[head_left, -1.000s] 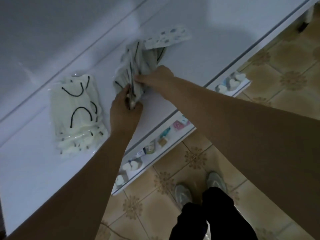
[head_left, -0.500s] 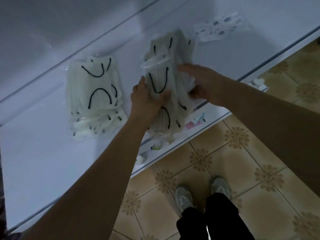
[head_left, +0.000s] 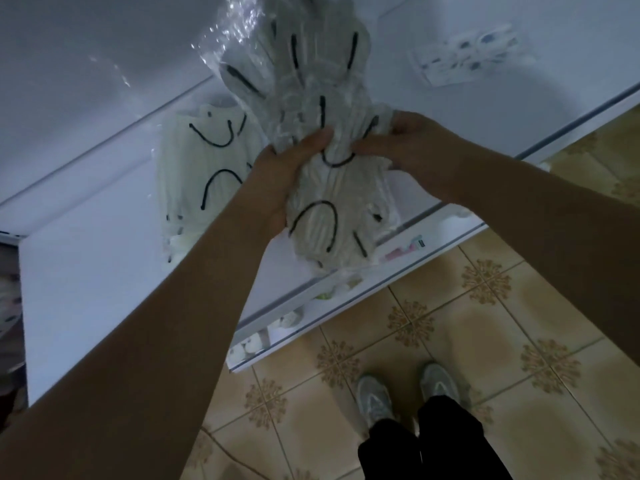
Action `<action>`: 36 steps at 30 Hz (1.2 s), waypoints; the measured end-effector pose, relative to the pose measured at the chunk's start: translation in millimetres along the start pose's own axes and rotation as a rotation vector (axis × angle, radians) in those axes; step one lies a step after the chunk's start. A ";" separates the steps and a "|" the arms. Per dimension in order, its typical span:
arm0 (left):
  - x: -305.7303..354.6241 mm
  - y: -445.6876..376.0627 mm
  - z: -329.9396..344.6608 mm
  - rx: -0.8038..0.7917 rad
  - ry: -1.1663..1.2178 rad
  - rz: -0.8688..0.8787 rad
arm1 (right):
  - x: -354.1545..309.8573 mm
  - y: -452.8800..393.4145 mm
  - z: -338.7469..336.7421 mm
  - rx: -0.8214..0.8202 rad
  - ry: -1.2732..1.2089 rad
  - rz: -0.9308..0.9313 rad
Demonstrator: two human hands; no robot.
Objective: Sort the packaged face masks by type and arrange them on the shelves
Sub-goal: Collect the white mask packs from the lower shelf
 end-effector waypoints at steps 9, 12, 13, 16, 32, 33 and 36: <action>8.9 -1.9 -10.1 0.219 0.061 0.183 | -21.9 3.4 8.6 0.035 0.311 0.046; 7.5 4.8 5.6 0.197 0.022 0.133 | -19.5 11.9 10.7 0.172 0.460 0.013; 7.5 8.8 11.1 0.173 0.003 0.106 | -20.3 17.5 8.4 0.206 0.473 0.005; 11.3 29.1 29.8 0.052 -0.050 0.083 | -32.3 45.8 -0.3 0.265 0.389 0.011; 146.6 305.5 189.1 -0.354 -0.295 0.148 | -240.1 339.9 -53.3 0.457 -0.278 -0.129; 157.8 318.5 192.2 -0.352 -0.312 0.150 | -259.7 349.6 -58.7 0.500 -0.311 -0.199; 190.2 347.9 197.7 -0.265 -0.343 0.206 | -319.8 365.9 -68.4 0.583 -0.399 -0.352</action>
Point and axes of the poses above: each hand's wrist, its own y-axis away from the middle knuckle, its own z-axis out of the palm, x = y × z, the point moved 2 cm from there along -y, towards the middle knuckle, and after that the axes turned 3 degrees about -y, right-handed, at the moved point
